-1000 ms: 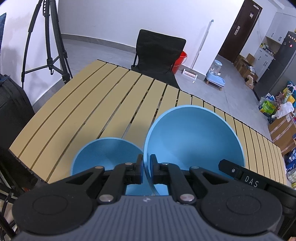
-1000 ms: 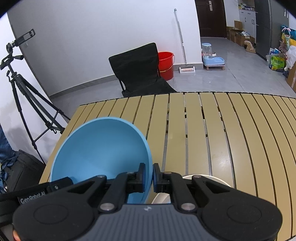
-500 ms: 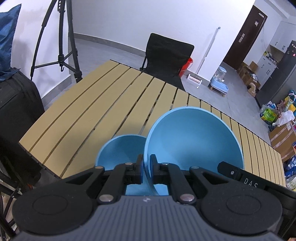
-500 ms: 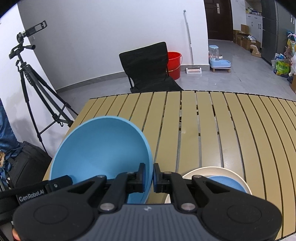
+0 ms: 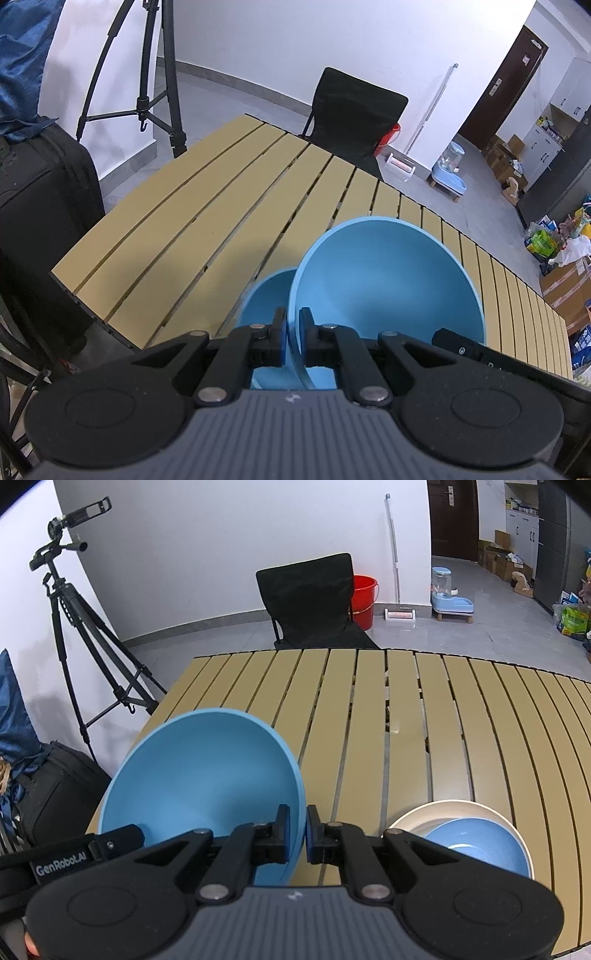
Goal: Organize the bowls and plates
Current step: 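Lower the bowl into the stacked bowls with both tools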
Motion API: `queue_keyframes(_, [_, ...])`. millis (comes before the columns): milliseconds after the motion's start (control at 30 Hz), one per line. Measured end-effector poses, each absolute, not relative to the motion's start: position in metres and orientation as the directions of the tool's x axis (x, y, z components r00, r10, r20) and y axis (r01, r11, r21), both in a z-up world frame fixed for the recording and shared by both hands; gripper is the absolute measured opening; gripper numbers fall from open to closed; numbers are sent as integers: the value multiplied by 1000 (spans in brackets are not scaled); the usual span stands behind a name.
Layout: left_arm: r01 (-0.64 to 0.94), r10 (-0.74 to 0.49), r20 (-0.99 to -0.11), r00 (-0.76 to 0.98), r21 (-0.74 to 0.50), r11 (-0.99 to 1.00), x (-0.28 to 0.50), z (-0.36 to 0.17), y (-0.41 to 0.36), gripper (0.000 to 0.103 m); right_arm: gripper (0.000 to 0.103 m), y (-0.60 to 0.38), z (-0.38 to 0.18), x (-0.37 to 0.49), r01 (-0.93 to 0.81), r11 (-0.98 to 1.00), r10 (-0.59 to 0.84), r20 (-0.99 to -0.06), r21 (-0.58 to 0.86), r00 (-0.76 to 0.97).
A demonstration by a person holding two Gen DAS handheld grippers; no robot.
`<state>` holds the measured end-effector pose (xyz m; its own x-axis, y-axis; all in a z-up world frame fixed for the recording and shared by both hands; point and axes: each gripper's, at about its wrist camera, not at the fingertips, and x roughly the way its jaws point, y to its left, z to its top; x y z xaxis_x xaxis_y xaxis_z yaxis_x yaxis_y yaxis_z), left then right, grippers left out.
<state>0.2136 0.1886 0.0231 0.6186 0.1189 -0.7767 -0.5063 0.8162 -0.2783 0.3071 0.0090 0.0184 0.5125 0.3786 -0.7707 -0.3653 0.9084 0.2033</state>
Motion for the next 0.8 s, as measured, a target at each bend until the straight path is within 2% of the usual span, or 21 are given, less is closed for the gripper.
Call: queue_keyframes(800, [-497,171,-784,596,-194,846,217,-6,197,7,9,49,-14,304,-451,891,312,-799,58,514])
